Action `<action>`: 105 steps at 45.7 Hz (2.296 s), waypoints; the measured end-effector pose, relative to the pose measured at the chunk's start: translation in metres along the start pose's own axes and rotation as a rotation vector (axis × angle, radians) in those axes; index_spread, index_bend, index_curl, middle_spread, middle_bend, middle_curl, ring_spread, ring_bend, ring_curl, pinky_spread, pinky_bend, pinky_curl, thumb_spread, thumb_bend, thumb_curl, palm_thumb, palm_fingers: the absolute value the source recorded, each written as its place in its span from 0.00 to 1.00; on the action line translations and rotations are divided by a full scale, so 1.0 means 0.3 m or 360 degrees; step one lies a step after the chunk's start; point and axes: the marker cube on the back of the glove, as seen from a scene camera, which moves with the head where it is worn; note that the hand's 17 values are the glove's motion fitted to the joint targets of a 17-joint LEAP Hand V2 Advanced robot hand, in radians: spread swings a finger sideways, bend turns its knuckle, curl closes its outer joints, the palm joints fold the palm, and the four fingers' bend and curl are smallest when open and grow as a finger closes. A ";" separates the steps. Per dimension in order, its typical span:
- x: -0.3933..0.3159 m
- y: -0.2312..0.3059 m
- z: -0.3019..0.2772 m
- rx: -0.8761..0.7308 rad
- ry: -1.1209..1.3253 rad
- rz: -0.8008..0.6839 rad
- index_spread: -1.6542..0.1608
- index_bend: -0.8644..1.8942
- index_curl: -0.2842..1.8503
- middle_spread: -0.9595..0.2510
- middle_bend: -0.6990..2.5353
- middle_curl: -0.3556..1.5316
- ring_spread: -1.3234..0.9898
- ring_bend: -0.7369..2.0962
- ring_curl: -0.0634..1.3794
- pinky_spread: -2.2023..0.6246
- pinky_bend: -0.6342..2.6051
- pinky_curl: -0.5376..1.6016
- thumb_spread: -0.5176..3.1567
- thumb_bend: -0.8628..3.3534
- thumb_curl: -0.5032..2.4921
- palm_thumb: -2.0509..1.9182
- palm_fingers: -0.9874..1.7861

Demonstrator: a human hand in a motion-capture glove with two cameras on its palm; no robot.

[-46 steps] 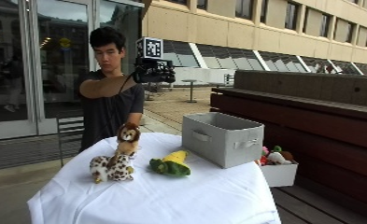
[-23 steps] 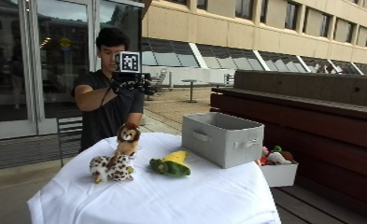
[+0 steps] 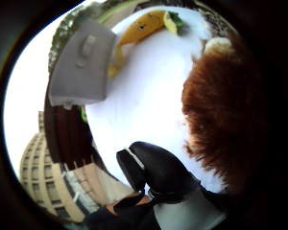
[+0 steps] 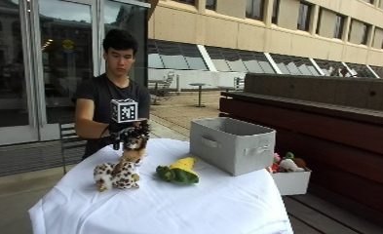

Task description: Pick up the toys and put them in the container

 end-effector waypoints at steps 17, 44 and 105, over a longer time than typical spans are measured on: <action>-0.006 0.040 0.195 -0.0051 0.0213 -0.0203 0.74 0.31 0.13 0.74 0.26 0.30 0.49 0.66 0.36 0.67 0.70 0.47 0.44 0.28 0.27 0.68 0.44; -0.021 -0.170 -0.173 0.0160 -0.0227 0.0179 0.72 0.39 0.17 0.52 0.38 0.40 0.42 0.67 0.36 0.62 0.50 0.40 0.32 0.29 0.36 0.72 0.73; -0.710 -0.550 -0.707 0.0204 0.0073 -0.0446 0.75 0.35 0.15 0.74 0.28 0.43 0.54 0.57 0.28 0.75 0.67 0.48 0.41 0.19 0.31 0.50 0.30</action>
